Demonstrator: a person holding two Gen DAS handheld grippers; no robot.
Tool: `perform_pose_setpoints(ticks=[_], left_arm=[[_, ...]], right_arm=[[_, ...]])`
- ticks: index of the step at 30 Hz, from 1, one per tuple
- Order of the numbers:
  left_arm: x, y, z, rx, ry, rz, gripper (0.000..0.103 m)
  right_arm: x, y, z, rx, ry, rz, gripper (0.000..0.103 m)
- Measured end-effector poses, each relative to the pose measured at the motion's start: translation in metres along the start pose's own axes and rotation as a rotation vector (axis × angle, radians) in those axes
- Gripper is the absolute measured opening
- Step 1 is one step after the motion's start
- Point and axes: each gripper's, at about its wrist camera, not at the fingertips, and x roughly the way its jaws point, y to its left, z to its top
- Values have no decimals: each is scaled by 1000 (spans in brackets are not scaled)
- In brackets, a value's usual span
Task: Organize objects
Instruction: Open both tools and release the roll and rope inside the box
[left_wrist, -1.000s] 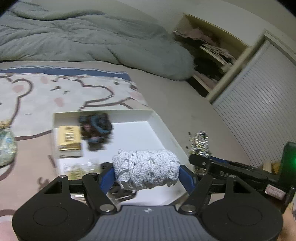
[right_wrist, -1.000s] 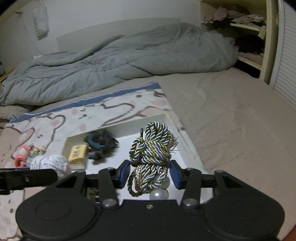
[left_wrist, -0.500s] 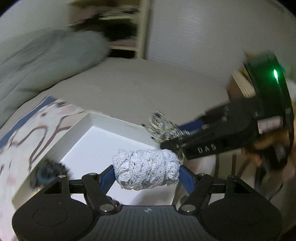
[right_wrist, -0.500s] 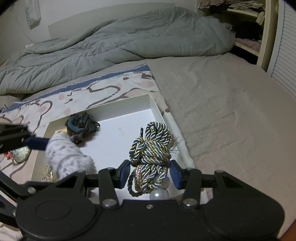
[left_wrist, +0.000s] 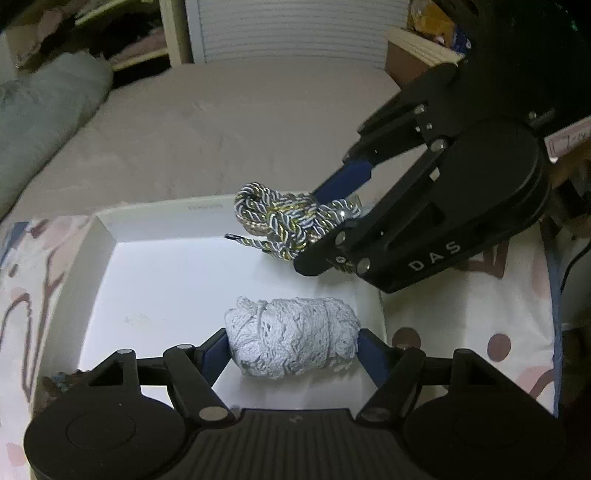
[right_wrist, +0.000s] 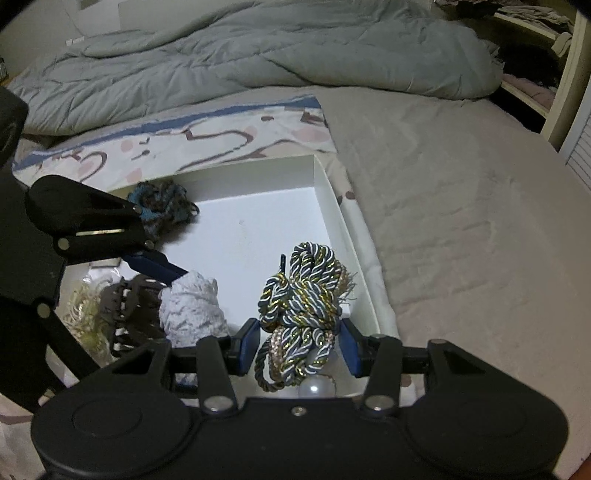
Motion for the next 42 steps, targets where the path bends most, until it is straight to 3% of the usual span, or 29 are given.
perform_pose_setpoints(ticks=[4, 6, 8, 11, 31, 42], left_arm=[[10, 2, -4, 1, 7, 7, 76], [14, 5, -6, -30, 14, 26, 88], [15, 8, -8, -61, 21, 32, 90], [11, 9, -13, -79, 26, 25, 90], [-71, 1, -18, -250, -96, 106, 91], [-129, -9, -32, -392, -169, 223, 92]], right_arm=[[10, 1, -2, -10, 14, 8, 48], [15, 2, -2, -13, 17, 5, 49], [19, 2, -3, -6, 23, -24, 55], [17, 1, -2, 11, 24, -46, 62], [-43, 6, 1, 138, -107, -9, 66], [-88, 23, 2, 143, -195, -19, 70]])
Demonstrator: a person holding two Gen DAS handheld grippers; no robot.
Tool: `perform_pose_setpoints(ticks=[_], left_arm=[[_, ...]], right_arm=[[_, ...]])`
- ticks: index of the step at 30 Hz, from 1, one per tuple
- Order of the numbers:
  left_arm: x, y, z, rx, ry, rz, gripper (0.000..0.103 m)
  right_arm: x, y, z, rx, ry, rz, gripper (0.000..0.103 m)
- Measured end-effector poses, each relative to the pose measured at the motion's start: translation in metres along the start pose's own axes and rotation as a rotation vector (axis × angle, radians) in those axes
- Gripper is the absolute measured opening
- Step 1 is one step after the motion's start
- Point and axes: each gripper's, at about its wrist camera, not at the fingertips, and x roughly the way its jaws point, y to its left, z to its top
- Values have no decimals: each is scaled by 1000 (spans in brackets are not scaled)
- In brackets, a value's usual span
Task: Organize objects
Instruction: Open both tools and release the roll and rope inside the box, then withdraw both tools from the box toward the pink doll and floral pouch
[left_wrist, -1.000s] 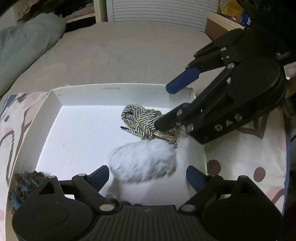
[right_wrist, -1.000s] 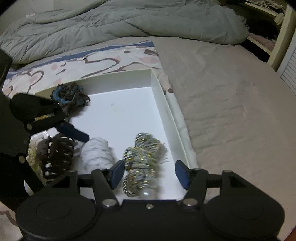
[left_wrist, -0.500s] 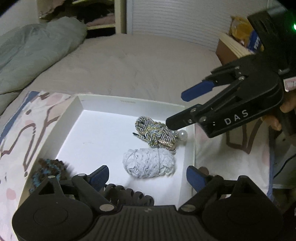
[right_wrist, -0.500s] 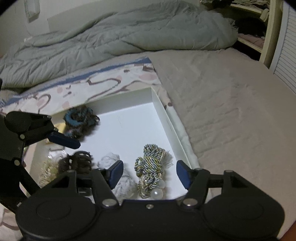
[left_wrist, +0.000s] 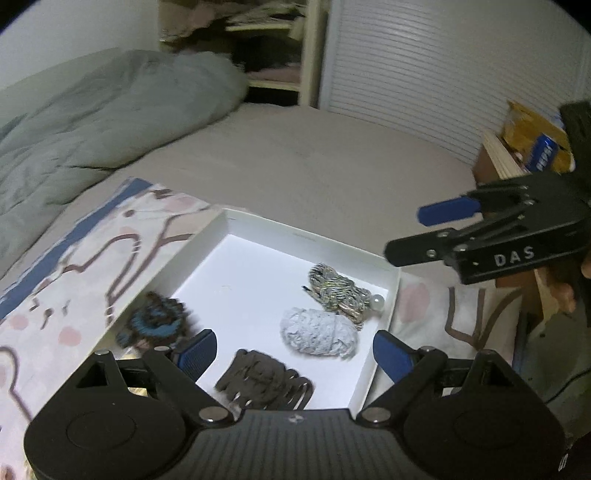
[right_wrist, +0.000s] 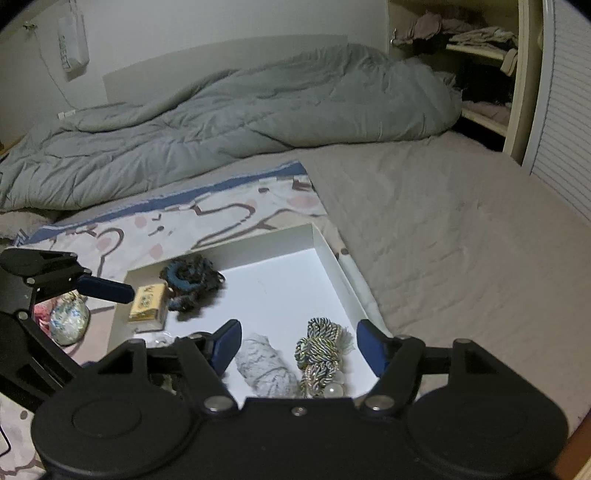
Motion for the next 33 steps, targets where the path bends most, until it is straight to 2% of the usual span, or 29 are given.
perform_pose_setpoints(ticks=[6, 18, 26, 33], left_arm=[[-31, 5, -7, -61, -36, 75, 95], [-81, 17, -30, -208, -102, 170, 99], [-99, 24, -49, -300, -118, 220, 102], [-105, 27, -64, -340, -120, 243, 103]], right_arm=[[-19, 15, 2, -9, -30, 7, 74], [-50, 36, -6, -18, -69, -41, 85], [-63, 45, -18, -12, -75, -52, 91], [-72, 55, -28, -8, -78, -52, 98]])
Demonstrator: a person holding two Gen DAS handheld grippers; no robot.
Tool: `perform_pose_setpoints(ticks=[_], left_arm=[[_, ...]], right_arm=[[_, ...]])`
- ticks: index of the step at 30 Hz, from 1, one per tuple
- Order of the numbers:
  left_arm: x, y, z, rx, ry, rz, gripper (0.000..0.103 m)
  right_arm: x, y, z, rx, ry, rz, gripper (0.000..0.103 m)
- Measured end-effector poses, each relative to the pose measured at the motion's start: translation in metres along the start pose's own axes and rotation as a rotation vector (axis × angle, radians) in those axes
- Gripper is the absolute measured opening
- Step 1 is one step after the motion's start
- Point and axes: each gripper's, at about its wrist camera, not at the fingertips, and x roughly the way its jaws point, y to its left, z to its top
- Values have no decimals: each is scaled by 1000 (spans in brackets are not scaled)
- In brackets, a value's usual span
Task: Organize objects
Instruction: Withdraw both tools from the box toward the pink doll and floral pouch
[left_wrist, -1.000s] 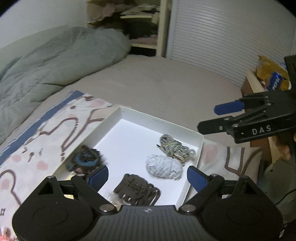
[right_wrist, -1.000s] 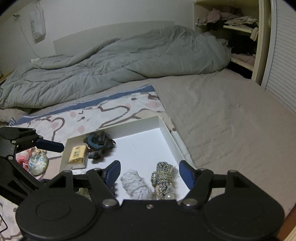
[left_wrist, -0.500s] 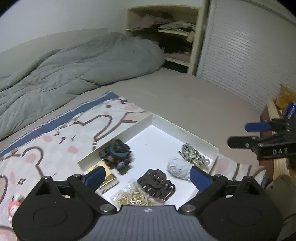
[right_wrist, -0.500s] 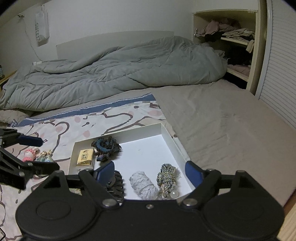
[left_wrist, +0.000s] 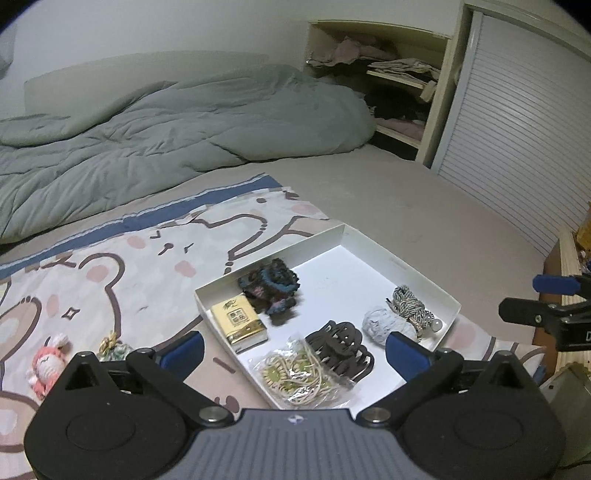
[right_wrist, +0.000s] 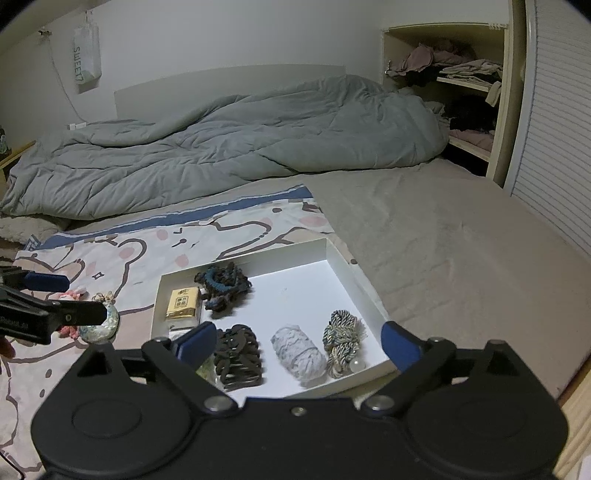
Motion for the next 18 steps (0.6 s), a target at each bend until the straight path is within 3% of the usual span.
perform_pose_setpoints(ticks=[3, 18], left_arm=[[-2, 4, -5, -10, -5, 11, 103], [-5, 20, -19, -45, -10, 52, 103]], right_arm=[[-2, 2, -4, 5, 2, -8, 102], [5, 12, -14, 48, -3, -17, 103]])
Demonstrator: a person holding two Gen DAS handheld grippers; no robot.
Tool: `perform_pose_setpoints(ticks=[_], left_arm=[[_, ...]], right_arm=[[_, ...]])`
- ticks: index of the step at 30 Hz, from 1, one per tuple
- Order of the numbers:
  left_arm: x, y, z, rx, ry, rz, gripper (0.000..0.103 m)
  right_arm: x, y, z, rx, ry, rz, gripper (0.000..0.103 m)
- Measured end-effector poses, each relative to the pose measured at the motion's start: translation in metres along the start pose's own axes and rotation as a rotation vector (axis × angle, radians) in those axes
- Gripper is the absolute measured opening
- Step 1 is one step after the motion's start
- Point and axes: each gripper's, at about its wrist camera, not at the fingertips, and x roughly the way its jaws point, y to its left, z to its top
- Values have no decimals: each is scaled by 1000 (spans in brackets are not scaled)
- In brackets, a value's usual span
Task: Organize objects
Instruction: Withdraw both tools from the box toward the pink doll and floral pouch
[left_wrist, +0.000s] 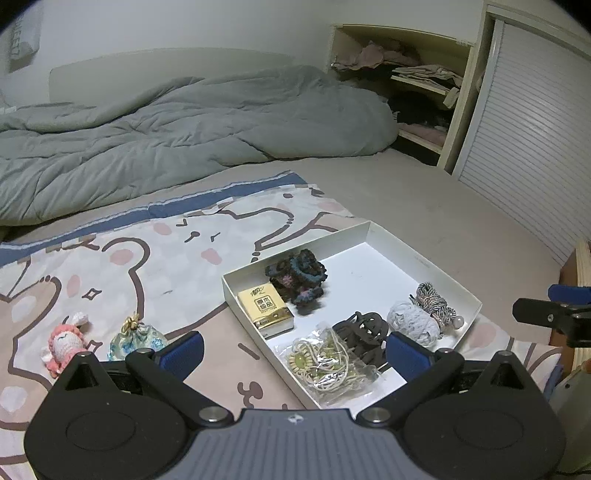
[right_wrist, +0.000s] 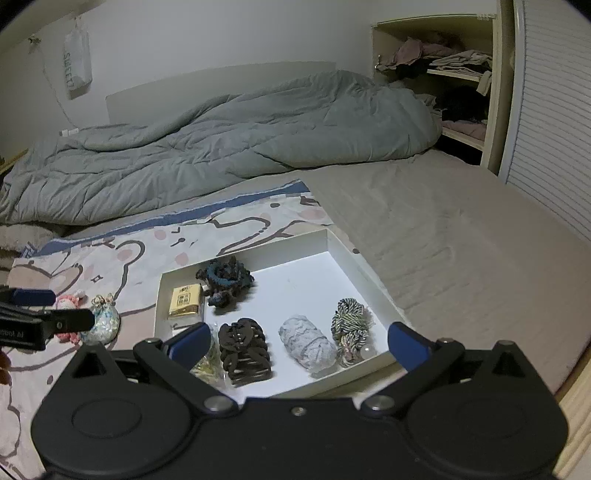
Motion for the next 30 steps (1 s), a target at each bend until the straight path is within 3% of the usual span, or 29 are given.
perform_pose_setpoints(ticks=[15, 30], left_arm=[[-5, 43, -2, -63, -8, 56, 103], [-25, 116, -5, -184, -30, 162, 103]], right_arm=[[22, 24, 7, 2, 1, 41, 103], [53, 99, 31, -106, 9, 173, 103]])
